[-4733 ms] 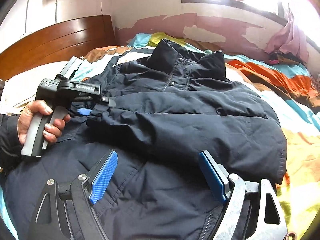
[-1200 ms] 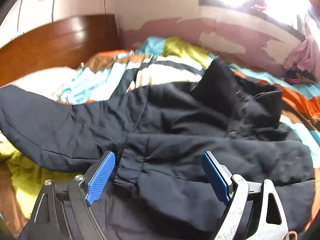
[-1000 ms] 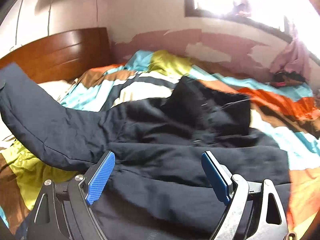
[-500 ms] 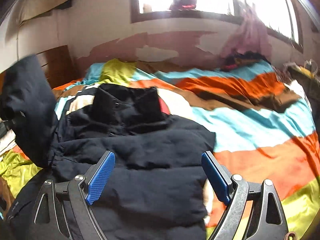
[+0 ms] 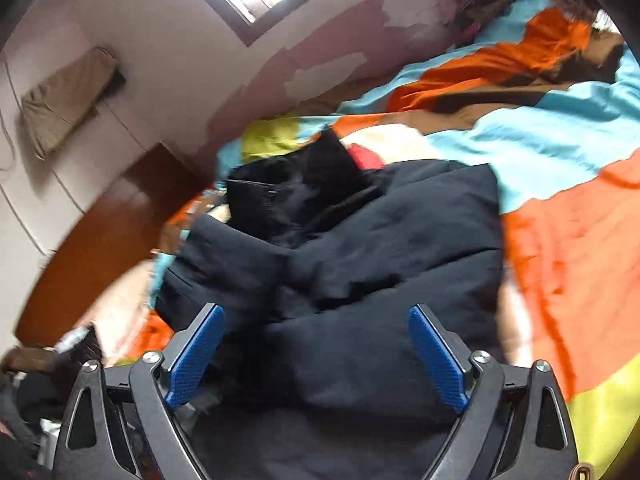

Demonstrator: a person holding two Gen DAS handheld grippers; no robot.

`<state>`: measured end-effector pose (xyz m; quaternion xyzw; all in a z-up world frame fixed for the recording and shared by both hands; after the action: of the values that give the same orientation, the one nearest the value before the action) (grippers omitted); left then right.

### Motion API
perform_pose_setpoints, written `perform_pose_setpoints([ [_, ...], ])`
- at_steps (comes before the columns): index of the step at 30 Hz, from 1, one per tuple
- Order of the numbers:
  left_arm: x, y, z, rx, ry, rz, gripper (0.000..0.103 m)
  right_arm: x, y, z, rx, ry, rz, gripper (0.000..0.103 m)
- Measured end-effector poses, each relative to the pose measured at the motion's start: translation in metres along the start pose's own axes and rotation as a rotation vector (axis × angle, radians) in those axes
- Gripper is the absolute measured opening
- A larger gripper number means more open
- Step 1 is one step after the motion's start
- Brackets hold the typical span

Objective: Fold large clothes

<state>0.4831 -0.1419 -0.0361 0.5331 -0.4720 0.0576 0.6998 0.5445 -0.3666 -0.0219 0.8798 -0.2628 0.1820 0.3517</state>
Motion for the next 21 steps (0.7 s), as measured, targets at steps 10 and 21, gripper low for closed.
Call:
perform_pose_setpoints([
  [10, -0.021, 0.036, -0.018, 0.052, 0.048, 0.012, 0.058, -0.001, -0.036, -0.020, 0.053, -0.096, -0.137, 0.097],
  [21, -0.059, 0.082, -0.071, 0.183, 0.204, 0.008, 0.064, -0.012, -0.040, 0.010, -0.160, -0.133, -0.154, 0.013],
])
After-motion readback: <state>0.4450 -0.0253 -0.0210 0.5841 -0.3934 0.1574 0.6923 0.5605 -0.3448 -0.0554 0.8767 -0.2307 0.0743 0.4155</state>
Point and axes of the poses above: each gripper's, at about its wrist camera, not at the fingertips, and y roughly against the way its jaws point, z to its right, x to its top, the point moved 1 cm from there along -y, roughly the way its jaws point, and after that the axes turned 11 degrees about -y, right-handed, at the moved point
